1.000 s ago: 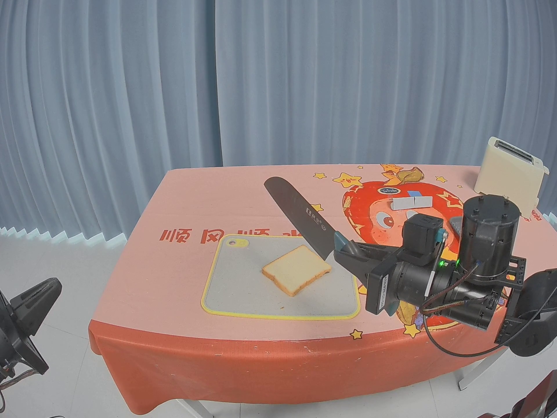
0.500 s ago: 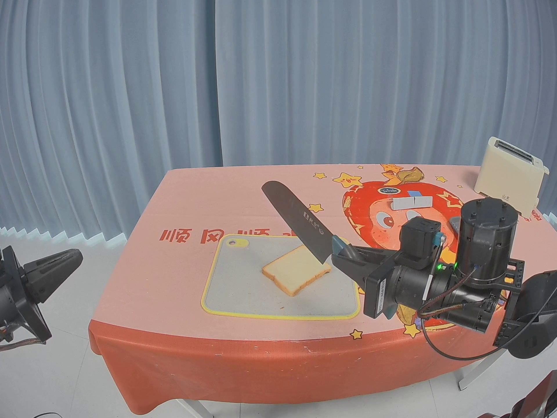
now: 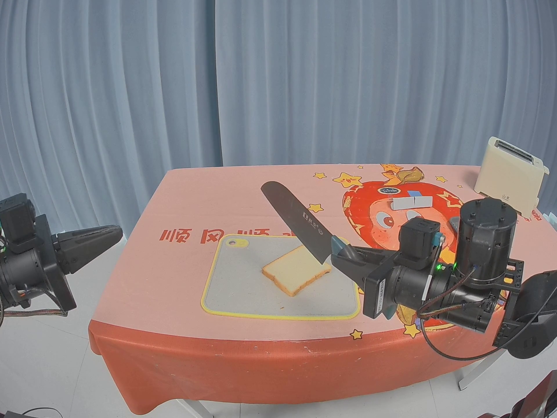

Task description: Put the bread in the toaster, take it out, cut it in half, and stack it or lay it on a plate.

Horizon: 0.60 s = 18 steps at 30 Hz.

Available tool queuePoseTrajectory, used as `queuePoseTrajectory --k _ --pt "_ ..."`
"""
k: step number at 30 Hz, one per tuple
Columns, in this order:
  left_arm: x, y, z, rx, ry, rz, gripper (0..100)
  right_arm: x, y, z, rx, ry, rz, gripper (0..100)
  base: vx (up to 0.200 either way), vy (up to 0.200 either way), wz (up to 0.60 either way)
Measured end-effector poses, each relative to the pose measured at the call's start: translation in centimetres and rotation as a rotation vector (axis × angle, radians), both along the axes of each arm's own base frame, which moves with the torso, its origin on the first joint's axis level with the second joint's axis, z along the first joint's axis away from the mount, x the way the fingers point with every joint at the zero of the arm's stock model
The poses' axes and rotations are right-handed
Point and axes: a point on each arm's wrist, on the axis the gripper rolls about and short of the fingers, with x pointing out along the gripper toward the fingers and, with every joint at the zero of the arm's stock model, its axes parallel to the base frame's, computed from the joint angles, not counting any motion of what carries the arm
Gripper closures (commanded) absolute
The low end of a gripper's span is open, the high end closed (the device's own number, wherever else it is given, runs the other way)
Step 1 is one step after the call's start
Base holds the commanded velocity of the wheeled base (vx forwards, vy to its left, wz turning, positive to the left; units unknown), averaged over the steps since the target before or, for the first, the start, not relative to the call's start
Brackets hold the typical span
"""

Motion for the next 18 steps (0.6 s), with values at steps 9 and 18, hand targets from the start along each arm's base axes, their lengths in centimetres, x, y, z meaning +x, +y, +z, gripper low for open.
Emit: queuePoseTrajectory --k 9,18 --pt "2.1 -1.3 0.8 -0.002 -0.014 -0.058 100 0.1 0.1 -0.4 -0.010 0.009 -0.003 100 0.000 0.000 0.00" --pt "4.4 -2.7 1.2 -0.023 -0.085 -0.097 100 0.4 0.2 -0.9 -0.024 0.021 -0.010 100 0.000 0.000 0.00"
